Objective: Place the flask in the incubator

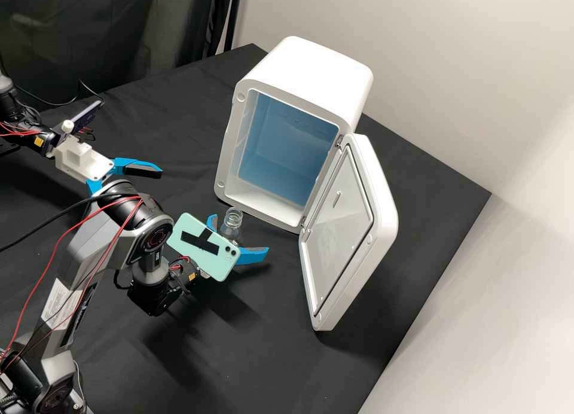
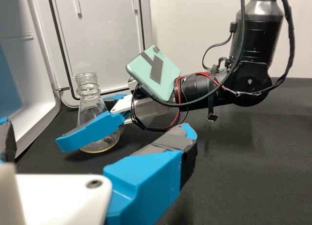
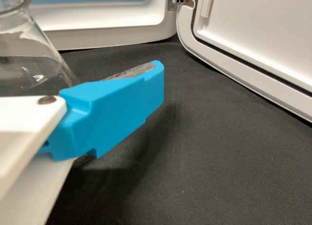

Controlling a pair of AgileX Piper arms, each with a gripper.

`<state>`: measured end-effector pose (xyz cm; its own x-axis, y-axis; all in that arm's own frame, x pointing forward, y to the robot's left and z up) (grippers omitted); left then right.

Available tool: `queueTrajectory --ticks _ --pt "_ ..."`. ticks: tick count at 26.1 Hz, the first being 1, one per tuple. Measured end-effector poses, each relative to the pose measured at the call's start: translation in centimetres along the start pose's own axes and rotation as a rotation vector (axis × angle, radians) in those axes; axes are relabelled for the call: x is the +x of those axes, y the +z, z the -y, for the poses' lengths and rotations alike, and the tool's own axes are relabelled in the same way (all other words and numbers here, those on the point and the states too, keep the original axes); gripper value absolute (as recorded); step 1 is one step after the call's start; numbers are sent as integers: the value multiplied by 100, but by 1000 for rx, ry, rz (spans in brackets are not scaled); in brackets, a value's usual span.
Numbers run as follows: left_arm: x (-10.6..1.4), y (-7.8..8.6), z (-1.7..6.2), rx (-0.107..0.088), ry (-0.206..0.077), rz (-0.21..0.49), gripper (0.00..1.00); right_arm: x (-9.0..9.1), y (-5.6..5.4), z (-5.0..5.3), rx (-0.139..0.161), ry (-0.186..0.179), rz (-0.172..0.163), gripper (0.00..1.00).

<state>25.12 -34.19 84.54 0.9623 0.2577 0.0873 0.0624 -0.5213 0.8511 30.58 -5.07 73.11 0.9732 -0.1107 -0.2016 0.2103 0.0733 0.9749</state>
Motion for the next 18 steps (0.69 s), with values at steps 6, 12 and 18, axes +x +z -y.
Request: queueTrajectory --ticks 6,12,18 --pt "0 0 0 0 0 0 100 2 13 14 1 -4 5 100" --pt "0 0 0 0 0 0 100 3 21 21 0 -6 8 100" --pt "0 0 0 0 0 0 100 5 32 32 1 -9 13 0"
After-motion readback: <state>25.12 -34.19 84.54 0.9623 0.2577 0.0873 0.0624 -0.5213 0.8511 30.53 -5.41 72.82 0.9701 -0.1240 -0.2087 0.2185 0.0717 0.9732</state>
